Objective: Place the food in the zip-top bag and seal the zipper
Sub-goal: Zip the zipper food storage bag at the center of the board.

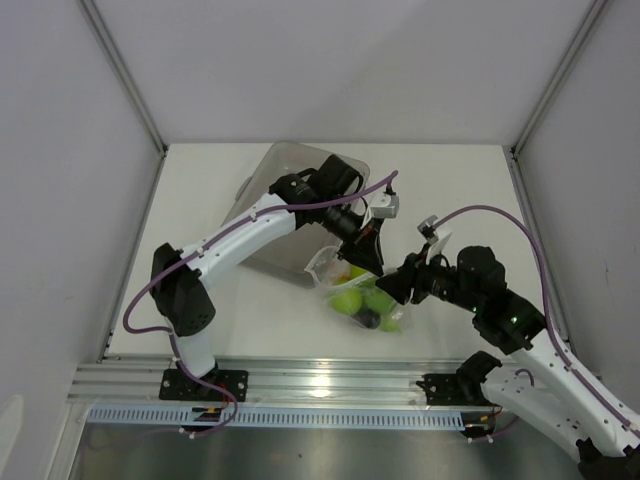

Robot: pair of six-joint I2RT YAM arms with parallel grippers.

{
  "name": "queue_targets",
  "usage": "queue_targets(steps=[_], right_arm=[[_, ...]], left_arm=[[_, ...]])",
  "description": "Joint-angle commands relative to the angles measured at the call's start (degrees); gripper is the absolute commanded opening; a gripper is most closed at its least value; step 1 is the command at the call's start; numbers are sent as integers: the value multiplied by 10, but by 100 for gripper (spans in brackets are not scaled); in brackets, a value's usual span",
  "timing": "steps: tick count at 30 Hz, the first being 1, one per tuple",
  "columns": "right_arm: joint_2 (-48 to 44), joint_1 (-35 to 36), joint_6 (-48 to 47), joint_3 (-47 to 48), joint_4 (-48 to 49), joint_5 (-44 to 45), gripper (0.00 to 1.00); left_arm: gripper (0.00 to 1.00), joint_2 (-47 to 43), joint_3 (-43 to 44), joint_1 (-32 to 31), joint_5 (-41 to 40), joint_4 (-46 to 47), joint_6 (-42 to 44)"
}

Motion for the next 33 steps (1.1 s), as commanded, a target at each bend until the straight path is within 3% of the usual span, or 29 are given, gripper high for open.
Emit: queue_targets(steps=[1,5,7,8,9,12,14,15,16,18,21,33], right_arm=[[12,-2,-22,-4,46,-26,47],[28,-4,-23,-15,76,-18,40],[33,-7,-18,-18,89,-18,21],[38,-8,-18,-16,89,-17,6],[39,-8,-18,-15,81,-14,0],[26,-9,-16,-21,70,-14,0],[12,-11,-15,-25,64,-15,9],[8,-12,-14,-28,59,-14,20],[3,-15,-15,-28,58,-14,21],[-4,-16,-14,-30,52,-11,19],[-5,-22,-11,-34,58,-14,0],[-60,-42,42,-41,63,29,0]], left_arm=[[1,-13,25,0,37,3,20],[1,-12,22,0,39,4,20],[1,-9,22,0,36,1,20],[1,-7,21,0,33,-1,22],[1,-7,22,0,23,-6,23],[1,-5,21,-1,20,-11,29],[1,-5,21,0,19,-9,28],[1,-5,22,0,20,-7,27],[1,-4,21,0,21,-5,25],[1,-3,22,0,24,-2,22],[1,-3,22,0,27,-1,21],[1,-6,-9,8,-41,7,14]])
